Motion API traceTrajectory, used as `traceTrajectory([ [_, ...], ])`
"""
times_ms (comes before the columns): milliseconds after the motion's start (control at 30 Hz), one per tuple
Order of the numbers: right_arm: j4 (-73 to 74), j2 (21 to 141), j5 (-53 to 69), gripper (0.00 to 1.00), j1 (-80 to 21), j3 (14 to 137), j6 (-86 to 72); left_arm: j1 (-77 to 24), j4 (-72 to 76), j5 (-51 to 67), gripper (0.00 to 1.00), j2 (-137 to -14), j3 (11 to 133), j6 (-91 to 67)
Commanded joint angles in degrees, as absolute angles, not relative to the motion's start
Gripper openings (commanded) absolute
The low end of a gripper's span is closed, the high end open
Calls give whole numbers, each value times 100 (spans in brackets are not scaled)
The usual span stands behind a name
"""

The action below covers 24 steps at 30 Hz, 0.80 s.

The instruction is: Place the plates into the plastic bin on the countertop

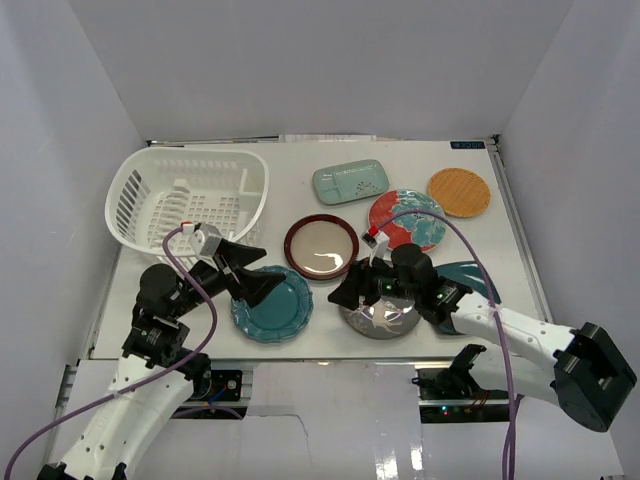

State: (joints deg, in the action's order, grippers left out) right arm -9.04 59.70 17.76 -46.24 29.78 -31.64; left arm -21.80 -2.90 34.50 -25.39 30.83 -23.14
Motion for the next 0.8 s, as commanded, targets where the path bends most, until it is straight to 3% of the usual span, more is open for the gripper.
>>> traceTrajectory([
  [0, -1959, 6309, 951, 73, -4912, 2725, -3779, -2136, -413, 3270, 98, -2435, 3313, -2206],
  [233, -2452, 7161, 396, 75, -5115, 2812, -4174, -2136, -536, 3068, 98, -2320, 3322, -2197],
  [767, -3857, 9235, 641, 66, -5388, 3269, -5044, -2144, -642, 2567, 98, -2259, 3331, -2294],
])
